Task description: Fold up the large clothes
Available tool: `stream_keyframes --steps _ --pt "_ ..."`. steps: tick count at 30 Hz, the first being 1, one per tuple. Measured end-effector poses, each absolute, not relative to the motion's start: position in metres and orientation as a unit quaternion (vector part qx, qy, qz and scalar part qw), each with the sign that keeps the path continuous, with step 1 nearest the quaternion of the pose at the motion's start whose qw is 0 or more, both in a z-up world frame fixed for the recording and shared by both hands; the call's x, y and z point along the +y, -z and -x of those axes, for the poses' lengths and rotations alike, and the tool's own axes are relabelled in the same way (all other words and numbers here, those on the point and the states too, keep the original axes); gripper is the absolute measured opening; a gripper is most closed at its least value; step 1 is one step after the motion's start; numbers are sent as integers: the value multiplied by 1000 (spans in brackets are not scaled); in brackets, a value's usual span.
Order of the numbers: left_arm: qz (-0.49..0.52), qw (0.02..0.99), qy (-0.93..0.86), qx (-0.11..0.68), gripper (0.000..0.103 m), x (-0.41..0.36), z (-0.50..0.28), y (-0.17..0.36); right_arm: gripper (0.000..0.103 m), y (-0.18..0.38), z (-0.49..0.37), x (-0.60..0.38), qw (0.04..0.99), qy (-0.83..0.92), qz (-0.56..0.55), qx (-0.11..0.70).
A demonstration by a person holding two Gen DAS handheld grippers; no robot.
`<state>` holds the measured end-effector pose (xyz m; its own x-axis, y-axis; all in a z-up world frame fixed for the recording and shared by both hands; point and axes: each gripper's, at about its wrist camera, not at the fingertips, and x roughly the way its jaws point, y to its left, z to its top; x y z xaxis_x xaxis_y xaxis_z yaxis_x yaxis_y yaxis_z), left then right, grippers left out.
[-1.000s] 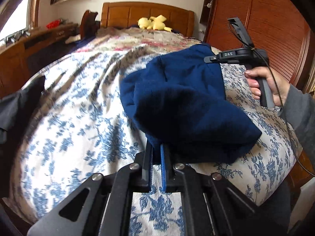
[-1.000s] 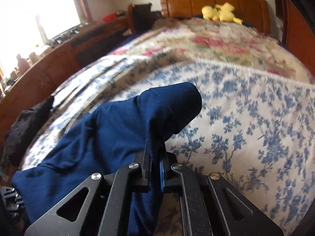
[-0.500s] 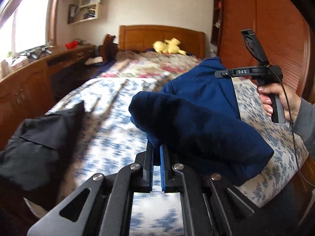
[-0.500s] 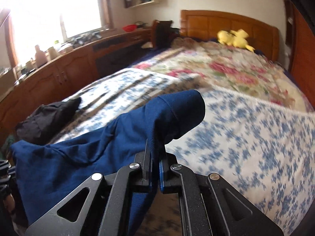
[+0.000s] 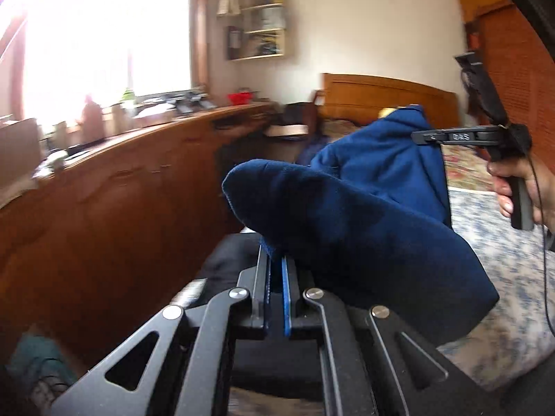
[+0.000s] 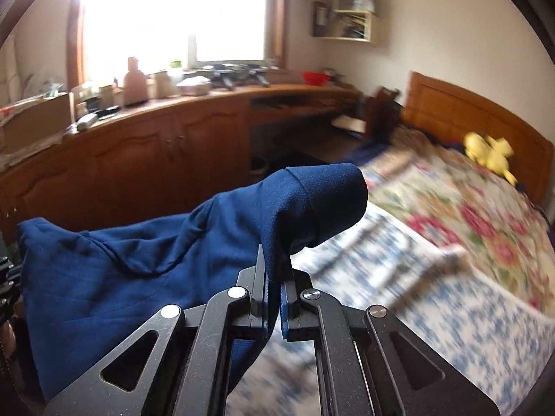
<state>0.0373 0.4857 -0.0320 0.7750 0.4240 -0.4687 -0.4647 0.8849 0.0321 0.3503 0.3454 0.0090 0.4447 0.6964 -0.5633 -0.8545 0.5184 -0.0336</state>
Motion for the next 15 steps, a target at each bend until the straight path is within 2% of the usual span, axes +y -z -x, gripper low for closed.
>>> stream_keyframes --steps 4,6,8,10,11,15 --pt "54 920 -287 261 4 539 -16 51 2 11 -337 406 829 -473 163 251" --pt "57 907 -299 291 4 552 -17 68 4 29 -331 427 824 -463 172 277" --pt "72 895 -308 315 5 562 -19 85 14 55 -328 441 809 -456 186 322" --pt "82 888 -317 324 8 567 -15 96 19 64 -321 439 812 -450 192 319" --pt "92 889 -314 320 8 566 -10 99 24 64 -319 435 808 -457 189 320" --pt "103 893 -314 306 14 552 6 94 28 61 -305 408 802 -472 186 314"
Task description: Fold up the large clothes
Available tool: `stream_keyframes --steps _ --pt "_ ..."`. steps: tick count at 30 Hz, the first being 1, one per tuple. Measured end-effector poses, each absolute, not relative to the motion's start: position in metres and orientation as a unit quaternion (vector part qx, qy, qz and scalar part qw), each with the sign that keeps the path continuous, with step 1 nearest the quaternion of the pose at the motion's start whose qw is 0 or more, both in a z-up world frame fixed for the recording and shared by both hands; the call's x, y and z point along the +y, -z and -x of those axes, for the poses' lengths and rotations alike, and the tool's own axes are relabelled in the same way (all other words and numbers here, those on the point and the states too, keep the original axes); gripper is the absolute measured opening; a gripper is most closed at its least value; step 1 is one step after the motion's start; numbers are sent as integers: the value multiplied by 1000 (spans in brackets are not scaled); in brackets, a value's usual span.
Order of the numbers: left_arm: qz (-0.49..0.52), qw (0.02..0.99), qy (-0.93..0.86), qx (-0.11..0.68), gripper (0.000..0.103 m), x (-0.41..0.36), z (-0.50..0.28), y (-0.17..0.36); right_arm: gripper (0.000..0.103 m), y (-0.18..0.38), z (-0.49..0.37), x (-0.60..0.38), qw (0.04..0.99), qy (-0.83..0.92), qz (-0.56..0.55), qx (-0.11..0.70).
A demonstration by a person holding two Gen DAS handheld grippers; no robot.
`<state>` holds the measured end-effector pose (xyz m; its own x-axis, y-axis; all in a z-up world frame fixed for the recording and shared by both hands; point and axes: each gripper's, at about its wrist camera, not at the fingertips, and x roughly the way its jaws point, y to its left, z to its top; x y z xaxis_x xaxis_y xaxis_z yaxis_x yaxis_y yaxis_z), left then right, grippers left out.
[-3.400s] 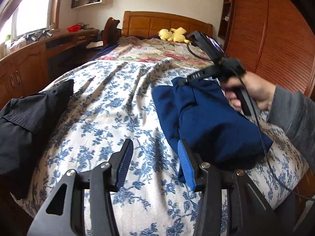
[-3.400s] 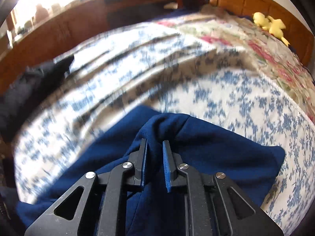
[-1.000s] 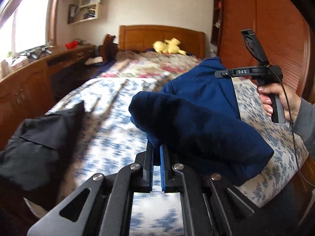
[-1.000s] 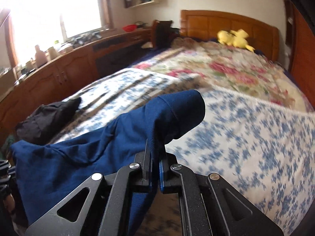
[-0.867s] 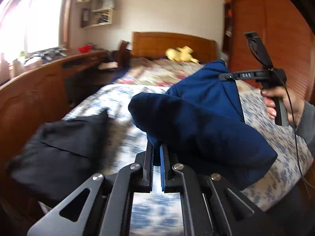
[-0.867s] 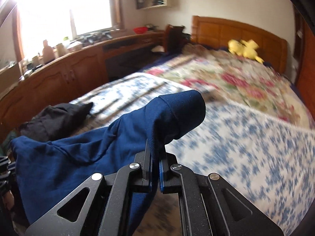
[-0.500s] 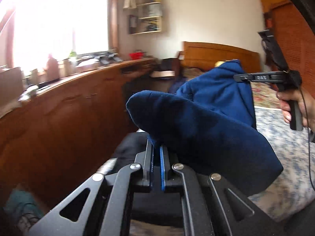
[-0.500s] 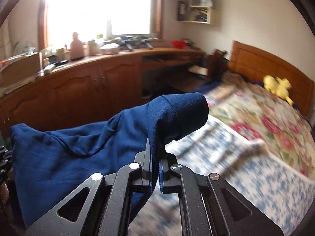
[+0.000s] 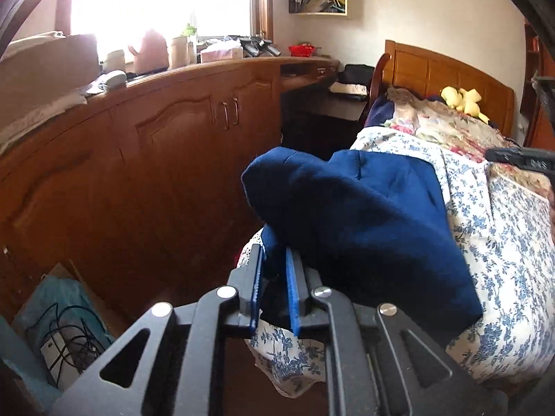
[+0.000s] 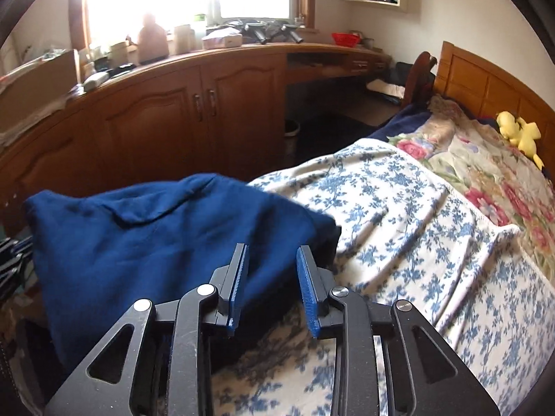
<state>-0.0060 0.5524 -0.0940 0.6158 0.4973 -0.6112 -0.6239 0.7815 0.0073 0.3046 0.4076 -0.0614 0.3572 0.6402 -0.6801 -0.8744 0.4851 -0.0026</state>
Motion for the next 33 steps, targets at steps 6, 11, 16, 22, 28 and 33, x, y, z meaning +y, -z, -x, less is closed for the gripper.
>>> stream_keyframes --steps 6,11,16,22,28,33 --pt "72 907 -305 283 29 518 8 54 32 41 -283 351 804 -487 162 301" --pt "57 922 -281 260 37 489 -7 15 34 21 -270 296 813 -487 154 279" --pt "46 941 -250 224 53 447 -25 -16 40 2 -257 244 823 -486 141 259" --pt "33 956 -202 208 54 389 -54 -31 50 -6 -246 180 833 -477 125 249" --pt "19 967 -155 204 55 323 -78 -32 58 -1 -240 118 846 -456 119 249" --pt "9 968 -135 213 55 266 -97 -20 69 6 -236 63 866 -420 111 246"
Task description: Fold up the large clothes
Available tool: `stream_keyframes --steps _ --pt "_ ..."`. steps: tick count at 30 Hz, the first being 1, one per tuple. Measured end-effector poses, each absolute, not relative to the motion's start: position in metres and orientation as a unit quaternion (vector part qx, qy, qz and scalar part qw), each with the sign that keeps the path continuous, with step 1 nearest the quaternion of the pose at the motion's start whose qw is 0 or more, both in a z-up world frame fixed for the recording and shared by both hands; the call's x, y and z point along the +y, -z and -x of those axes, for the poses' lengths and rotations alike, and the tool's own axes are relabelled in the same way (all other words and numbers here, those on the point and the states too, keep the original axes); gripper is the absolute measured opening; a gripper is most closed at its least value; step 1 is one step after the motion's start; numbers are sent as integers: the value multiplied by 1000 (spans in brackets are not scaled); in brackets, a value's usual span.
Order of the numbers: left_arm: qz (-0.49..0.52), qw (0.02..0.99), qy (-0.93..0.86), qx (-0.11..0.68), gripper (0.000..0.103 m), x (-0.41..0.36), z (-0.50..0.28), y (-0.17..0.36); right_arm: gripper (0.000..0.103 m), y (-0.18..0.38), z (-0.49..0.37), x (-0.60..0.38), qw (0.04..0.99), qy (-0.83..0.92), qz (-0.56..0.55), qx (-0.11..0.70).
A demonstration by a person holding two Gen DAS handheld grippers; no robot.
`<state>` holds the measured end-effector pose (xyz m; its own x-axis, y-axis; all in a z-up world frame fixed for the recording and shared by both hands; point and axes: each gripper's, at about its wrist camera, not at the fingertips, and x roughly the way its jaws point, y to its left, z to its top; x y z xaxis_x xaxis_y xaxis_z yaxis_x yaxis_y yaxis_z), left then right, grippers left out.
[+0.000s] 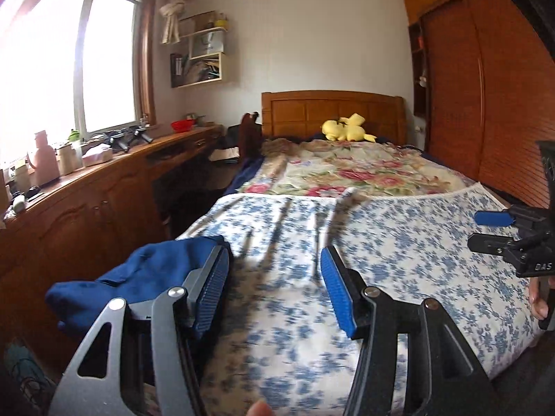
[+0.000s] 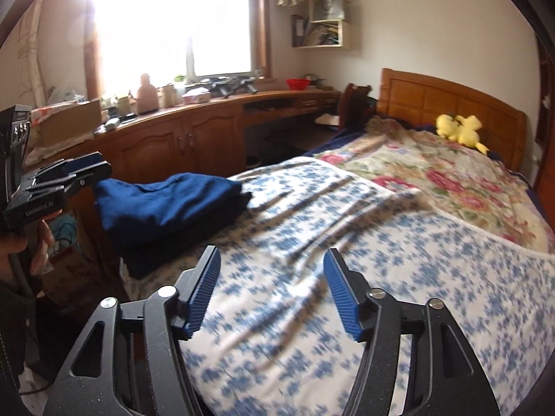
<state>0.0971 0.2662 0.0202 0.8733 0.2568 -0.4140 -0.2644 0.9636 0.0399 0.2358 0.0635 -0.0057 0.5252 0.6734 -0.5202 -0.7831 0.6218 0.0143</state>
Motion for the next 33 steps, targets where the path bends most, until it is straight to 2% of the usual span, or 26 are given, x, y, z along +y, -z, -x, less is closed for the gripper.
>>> stream_keyframes --steps 4,7,22,33 --pt "22 971 -89 222 55 227 -112 -9 81 10 -227 25 886 -385 106 237" --pt "27 970 -71 229 55 191 -122 -3 83 12 -216 -10 898 -363 88 235" --pt "19 973 4 229 55 64 -88 -16 84 -1 -126 -153 946 -257 32 196" --pt "18 980 0 199 55 40 -38 -30 84 -1 -80 -187 965 -207 -1 162"
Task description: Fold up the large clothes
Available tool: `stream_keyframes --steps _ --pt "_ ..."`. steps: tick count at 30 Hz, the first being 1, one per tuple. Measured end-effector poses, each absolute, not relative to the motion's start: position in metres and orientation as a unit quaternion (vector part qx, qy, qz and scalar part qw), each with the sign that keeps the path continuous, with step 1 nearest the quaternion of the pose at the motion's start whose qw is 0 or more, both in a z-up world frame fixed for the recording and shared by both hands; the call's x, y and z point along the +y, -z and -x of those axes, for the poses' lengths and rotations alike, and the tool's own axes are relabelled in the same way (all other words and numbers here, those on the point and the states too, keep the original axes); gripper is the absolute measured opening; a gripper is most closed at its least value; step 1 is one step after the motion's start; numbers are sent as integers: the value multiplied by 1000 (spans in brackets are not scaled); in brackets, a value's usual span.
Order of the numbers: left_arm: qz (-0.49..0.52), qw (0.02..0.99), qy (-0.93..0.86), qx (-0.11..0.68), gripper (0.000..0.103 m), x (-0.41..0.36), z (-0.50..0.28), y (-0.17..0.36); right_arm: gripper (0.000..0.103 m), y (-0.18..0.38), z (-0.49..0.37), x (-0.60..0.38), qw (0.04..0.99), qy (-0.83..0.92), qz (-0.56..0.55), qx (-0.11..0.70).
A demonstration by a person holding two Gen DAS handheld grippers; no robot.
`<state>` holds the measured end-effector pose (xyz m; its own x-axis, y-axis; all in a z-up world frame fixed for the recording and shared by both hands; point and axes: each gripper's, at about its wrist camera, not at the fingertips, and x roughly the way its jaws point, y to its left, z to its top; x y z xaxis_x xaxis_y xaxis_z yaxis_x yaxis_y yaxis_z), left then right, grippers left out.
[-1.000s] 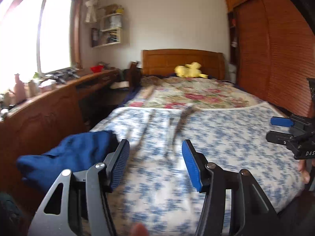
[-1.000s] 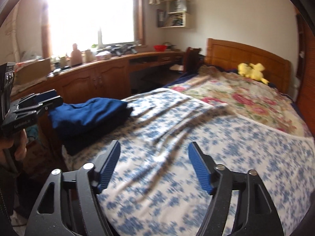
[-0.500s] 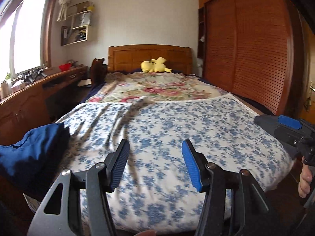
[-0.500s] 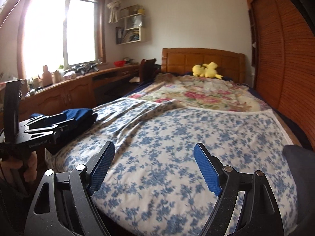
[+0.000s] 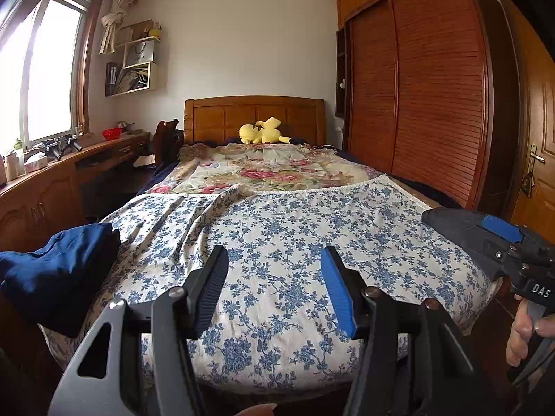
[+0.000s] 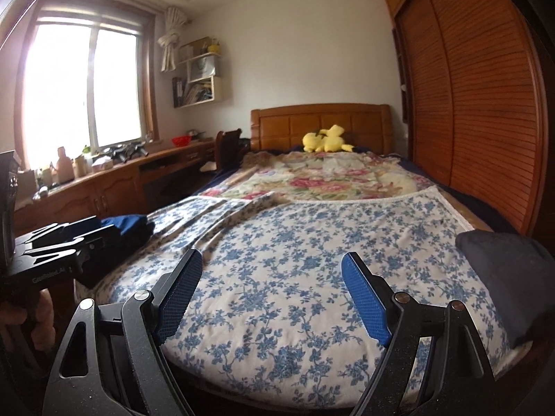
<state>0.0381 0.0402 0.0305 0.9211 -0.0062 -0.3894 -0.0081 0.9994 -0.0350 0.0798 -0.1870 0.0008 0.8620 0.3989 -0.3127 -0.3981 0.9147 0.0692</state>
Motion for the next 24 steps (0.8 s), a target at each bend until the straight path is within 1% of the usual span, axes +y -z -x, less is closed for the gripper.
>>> stream_keyframes --steps 3,9,24 --pt "18 980 -2 197 55 39 -32 -29 84 5 -74 -193 969 -191 -1 156" --pt "21 980 -6 198 55 42 -31 -26 84 17 -77 -200 968 -184 -5 169" --pt "15 980 -9 198 55 42 -30 -21 84 16 -75 -197 967 -191 -10 170"
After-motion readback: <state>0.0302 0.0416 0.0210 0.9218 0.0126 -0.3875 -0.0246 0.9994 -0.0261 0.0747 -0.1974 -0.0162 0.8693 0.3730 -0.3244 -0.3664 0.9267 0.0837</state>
